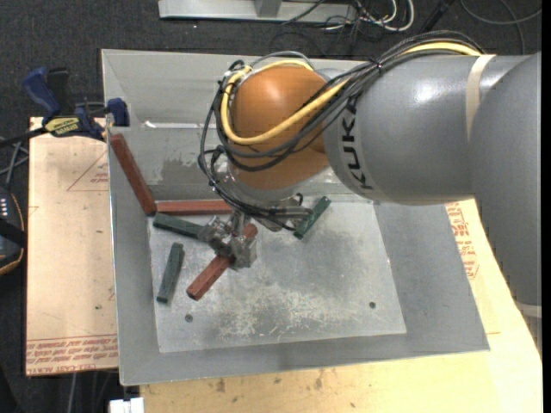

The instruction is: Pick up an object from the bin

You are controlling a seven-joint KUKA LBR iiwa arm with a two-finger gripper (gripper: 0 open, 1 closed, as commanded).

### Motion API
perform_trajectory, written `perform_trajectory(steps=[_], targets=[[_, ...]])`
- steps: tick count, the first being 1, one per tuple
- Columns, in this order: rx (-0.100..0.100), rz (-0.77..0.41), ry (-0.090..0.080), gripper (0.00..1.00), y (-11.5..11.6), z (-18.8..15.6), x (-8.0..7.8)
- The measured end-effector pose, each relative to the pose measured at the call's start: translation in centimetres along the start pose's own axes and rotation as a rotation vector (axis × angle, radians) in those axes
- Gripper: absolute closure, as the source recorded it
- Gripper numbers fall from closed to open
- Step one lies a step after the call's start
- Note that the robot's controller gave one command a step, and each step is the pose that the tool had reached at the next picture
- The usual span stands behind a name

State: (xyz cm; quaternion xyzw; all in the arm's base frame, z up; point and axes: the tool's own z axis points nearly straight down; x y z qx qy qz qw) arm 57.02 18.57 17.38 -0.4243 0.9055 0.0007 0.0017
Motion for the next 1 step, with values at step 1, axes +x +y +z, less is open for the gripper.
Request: perform_trajectory(steps=[1], targets=[[0.0, 0.0, 0.0, 1.0, 0.0, 0.0, 0.0]])
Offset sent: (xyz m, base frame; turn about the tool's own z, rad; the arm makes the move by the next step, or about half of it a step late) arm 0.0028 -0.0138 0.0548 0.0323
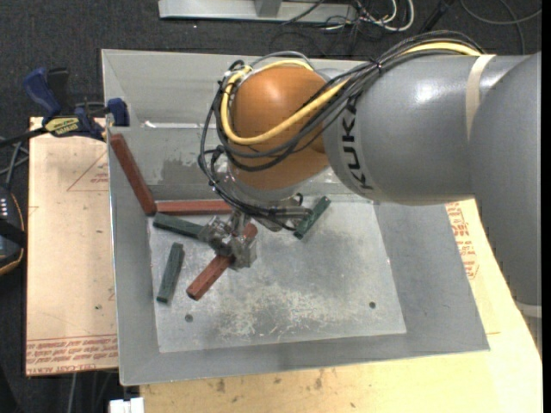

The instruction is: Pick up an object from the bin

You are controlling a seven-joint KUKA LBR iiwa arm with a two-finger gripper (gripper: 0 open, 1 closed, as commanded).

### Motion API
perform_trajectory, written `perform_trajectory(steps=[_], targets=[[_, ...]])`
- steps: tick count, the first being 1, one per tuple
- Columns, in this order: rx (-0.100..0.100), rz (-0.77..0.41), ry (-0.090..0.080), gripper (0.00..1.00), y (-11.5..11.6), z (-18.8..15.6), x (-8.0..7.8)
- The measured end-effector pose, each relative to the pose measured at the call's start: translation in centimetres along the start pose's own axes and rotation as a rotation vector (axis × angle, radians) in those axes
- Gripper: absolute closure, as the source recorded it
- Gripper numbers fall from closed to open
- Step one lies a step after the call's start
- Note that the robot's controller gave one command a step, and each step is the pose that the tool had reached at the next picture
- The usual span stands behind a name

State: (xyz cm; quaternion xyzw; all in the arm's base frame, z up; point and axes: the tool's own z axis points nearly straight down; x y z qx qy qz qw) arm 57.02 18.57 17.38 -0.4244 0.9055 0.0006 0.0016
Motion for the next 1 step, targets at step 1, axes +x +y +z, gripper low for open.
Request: perform_trajectory(steps=[1], targets=[[-0.002, 0.025, 0.003, 1.0, -0.72, -3.81, 0.61]])
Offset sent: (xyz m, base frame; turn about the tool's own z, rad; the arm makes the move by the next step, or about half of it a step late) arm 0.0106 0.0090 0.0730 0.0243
